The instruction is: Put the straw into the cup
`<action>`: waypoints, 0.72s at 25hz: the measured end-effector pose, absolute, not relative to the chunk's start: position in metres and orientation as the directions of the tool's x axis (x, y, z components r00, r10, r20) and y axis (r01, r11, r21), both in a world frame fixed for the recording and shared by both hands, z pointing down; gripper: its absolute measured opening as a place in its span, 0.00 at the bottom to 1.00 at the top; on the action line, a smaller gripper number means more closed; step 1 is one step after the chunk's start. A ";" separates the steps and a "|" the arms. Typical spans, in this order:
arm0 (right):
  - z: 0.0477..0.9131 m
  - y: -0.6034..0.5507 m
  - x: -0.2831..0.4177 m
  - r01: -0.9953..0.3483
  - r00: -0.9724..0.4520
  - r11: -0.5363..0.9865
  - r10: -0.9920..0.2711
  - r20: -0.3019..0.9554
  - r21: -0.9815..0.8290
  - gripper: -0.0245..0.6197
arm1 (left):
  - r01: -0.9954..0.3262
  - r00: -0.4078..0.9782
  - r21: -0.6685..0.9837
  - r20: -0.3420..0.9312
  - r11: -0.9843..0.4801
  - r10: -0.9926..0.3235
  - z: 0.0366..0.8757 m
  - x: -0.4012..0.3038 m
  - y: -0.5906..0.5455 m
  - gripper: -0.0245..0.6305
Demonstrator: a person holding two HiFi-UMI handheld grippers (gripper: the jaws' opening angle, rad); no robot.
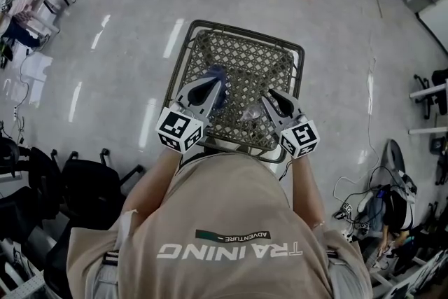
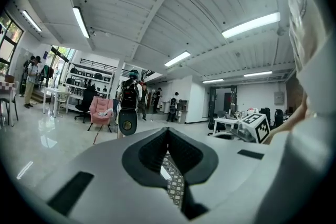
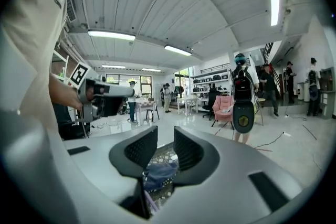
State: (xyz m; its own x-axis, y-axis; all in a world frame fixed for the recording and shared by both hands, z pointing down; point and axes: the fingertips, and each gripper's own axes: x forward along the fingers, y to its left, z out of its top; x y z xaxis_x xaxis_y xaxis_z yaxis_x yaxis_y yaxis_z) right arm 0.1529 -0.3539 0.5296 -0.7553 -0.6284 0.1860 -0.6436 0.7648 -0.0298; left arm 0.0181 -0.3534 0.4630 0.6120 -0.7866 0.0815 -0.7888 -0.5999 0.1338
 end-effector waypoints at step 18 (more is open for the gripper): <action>0.422 -0.375 0.152 -0.695 -0.702 0.713 -0.700 0.132 0.089 0.06 | -0.701 0.711 0.072 -0.003 -0.710 -0.703 0.421 0.032 -0.384 0.06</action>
State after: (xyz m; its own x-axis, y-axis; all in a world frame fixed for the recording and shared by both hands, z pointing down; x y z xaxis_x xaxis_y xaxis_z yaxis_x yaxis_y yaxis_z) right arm 0.1518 -0.3749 0.4217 -0.7018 -0.7001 0.1320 -0.6950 0.7135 0.0889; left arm 0.0320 -0.3842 0.4208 0.7114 -0.7028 -0.0025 -0.7008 -0.7097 0.0722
